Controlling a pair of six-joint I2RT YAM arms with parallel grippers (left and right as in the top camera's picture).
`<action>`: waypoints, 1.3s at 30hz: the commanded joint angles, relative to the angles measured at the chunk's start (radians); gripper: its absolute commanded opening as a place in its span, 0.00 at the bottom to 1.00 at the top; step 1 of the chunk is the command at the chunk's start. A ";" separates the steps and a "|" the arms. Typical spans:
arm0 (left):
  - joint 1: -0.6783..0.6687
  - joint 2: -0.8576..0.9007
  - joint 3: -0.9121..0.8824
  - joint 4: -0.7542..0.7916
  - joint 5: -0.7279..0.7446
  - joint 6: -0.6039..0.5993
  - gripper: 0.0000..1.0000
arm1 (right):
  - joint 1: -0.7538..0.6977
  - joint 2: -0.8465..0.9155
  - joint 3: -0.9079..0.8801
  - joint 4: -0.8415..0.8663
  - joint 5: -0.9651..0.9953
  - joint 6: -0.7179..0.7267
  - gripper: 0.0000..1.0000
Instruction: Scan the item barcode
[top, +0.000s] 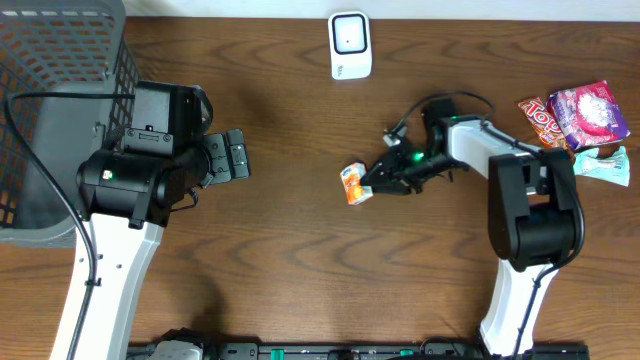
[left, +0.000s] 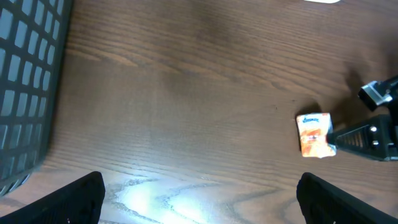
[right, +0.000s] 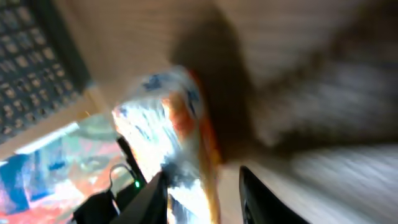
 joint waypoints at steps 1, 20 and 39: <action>0.001 0.002 -0.002 -0.002 -0.013 0.006 0.98 | -0.034 -0.006 0.081 -0.090 0.151 0.003 0.33; 0.001 0.002 -0.002 -0.002 -0.013 0.006 0.98 | 0.055 -0.018 0.242 -0.277 0.532 -0.068 0.90; 0.001 0.002 -0.002 -0.002 -0.013 0.006 0.98 | 0.048 -0.018 0.239 -0.272 0.291 -0.155 0.71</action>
